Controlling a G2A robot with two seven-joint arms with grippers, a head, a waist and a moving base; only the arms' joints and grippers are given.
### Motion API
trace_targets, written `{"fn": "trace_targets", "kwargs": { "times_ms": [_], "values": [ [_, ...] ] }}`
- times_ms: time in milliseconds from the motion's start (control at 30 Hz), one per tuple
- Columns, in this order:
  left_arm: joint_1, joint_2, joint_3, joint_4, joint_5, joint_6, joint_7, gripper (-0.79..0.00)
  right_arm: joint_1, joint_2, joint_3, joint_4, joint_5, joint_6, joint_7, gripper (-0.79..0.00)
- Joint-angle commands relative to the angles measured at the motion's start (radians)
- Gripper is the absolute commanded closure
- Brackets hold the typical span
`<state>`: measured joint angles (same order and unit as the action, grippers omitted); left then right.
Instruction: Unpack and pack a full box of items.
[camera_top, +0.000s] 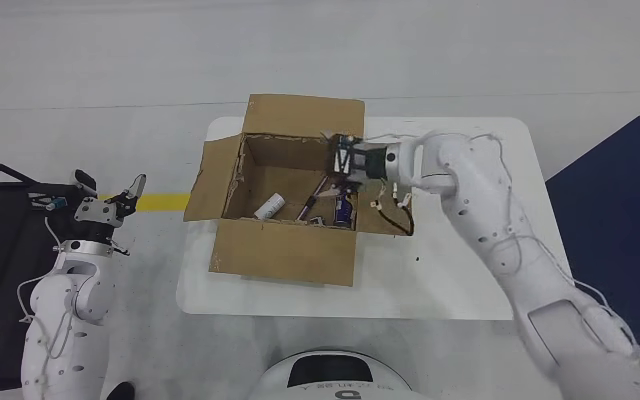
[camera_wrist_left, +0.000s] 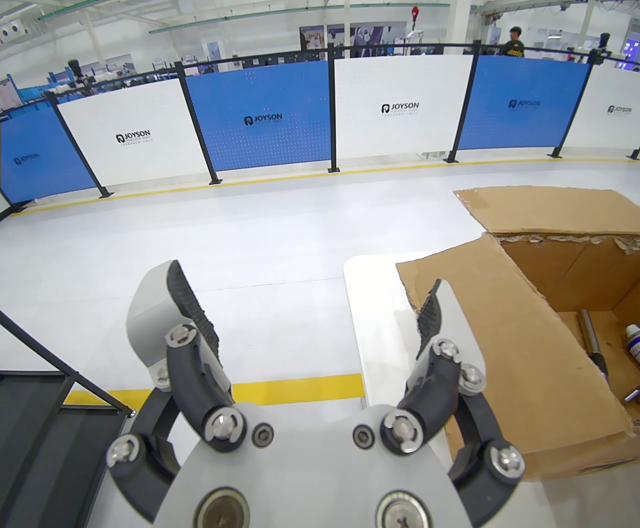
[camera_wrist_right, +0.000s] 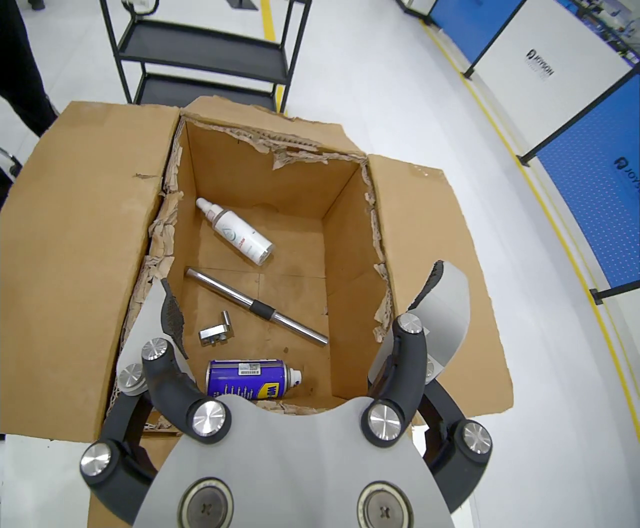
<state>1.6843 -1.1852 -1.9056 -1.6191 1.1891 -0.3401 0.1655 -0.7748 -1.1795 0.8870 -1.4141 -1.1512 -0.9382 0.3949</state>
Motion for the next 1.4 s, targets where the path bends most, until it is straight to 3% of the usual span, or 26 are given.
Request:
{"fn": "trace_targets", "kwargs": {
  "times_ms": [0, 100, 267, 400, 467, 600, 767, 900, 1033, 1267, 1367],
  "values": [
    [0.0, 0.0, 0.0, 0.0, 0.0, 0.0, 0.0, -0.785, 0.041, -0.015, -0.045, 0.042, 0.045, -0.001, 0.049, -0.511],
    [0.0, 0.0, 0.0, 0.0, 0.0, 0.0, 0.0, -0.785, 0.108, -0.046, -0.129, 0.096, 0.089, 0.041, 0.16, -0.597],
    [0.0, 0.0, 0.0, 0.0, 0.0, 0.0, 0.0, -0.785, 0.205, -0.108, -0.28, 0.181, 0.142, 0.046, 0.325, -0.597],
    [0.0, 0.0, 0.0, 0.0, 0.0, 0.0, 0.0, -0.785, 0.28, -0.168, -0.388, 0.272, 0.185, 0.022, 0.4, -0.563],
    [0.0, 0.0, 0.0, 0.0, 0.0, 0.0, 0.0, -0.785, 0.306, -0.192, -0.424, 0.312, 0.191, 0.014, 0.413, -0.511],
    [0.0, 0.0, 0.0, 0.0, 0.0, 0.0, 0.0, -0.785, 0.363, -0.255, -0.499, 0.426, 0.179, -0.017, 0.395, -0.456],
    [0.0, 0.0, 0.0, 0.0, 0.0, 0.0, 0.0, -0.785, 0.407, -0.325, -0.565, 0.55, 0.137, -0.034, 0.358, -0.462],
    [0.0, 0.0, 0.0, 0.0, 0.0, 0.0, 0.0, -0.785, 0.433, -0.385, -0.611, 0.652, 0.101, -0.051, 0.329, -0.517],
    [0.0, 0.0, 0.0, 0.0, 0.0, 0.0, 0.0, -0.785, 0.45, -0.441, -0.649, 0.739, 0.059, -0.066, 0.297, -0.409],
    [0.0, 0.0, 0.0, 0.0, 0.0, 0.0, 0.0, -0.785, 0.471, -0.525, -0.686, 0.883, -0.012, -0.051, 0.218, -0.348],
    [0.0, 0.0, 0.0, 0.0, 0.0, 0.0, 0.0, -0.785, 0.47, -0.557, -0.704, 0.933, -0.042, -0.061, 0.199, -0.357]
  ]
}}
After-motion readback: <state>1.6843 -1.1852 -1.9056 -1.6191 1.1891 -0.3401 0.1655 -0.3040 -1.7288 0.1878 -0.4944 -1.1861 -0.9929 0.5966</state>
